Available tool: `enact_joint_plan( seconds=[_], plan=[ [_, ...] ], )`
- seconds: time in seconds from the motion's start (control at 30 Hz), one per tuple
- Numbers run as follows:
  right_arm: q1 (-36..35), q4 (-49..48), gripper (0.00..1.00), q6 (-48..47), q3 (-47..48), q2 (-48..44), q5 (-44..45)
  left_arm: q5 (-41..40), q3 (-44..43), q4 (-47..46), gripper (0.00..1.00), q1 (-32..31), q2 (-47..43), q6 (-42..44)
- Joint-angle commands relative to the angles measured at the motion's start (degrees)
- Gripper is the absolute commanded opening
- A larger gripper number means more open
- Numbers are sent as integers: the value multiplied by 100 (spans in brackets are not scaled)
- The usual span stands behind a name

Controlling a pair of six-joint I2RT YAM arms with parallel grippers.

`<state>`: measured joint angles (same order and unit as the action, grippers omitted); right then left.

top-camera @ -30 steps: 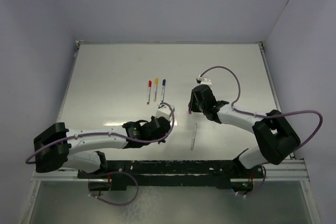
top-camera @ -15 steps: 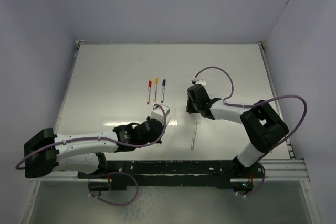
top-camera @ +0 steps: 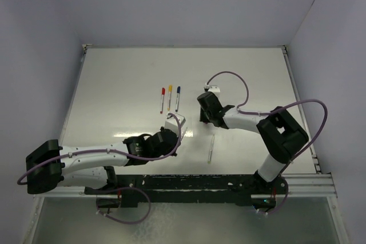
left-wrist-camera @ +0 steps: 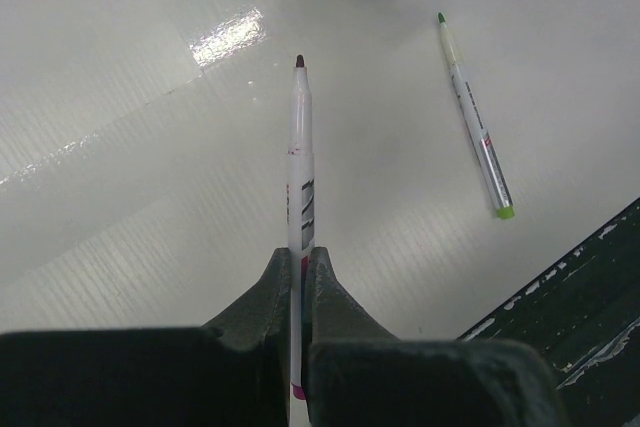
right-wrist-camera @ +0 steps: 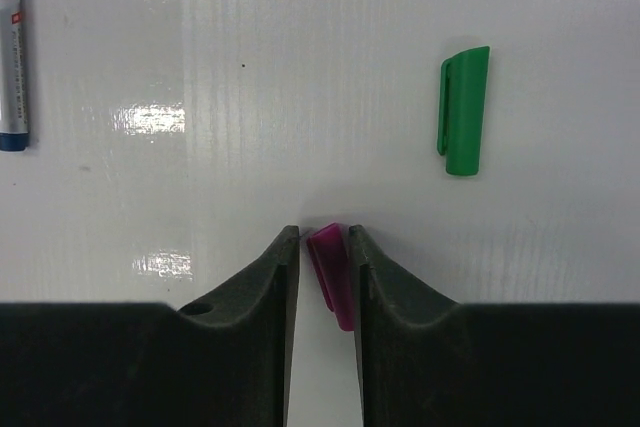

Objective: Insert the pens into the pen caps

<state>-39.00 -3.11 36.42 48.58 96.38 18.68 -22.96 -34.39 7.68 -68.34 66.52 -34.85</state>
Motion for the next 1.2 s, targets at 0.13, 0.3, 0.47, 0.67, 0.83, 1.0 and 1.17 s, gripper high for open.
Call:
enact_joint_plan(
  seconds=[0.13, 0.3, 0.47, 0.67, 0.83, 1.0, 1.17],
  plan=[
    [-225, 853, 35, 200, 118, 237, 426, -24, 44, -259, 0, -25, -56, -37],
    [-235, 1038, 34, 249, 108, 250, 469, -57, 90, -263, 0, -24, -100, -74],
    [-245, 1202, 23, 274, 91, 253, 555, -68, 99, -299, 0, -23, -82, -88],
    [-247, 1308, 0, 205, 218, 486, 471, -76, 49, -326, 0, -22, -3, -74],
    [-244, 1288, 0, 202, 261, 344, 393, -51, 29, -390, 0, -20, 71, -30],
    [-240, 1172, 0, 129, 275, -312, 424, 16, -72, -582, 0, -17, 228, 110],
    [-246, 601, 0, -31, 0, -1435, 315, 153, -121, -1105, 0, -22, 401, 291]
  ],
)
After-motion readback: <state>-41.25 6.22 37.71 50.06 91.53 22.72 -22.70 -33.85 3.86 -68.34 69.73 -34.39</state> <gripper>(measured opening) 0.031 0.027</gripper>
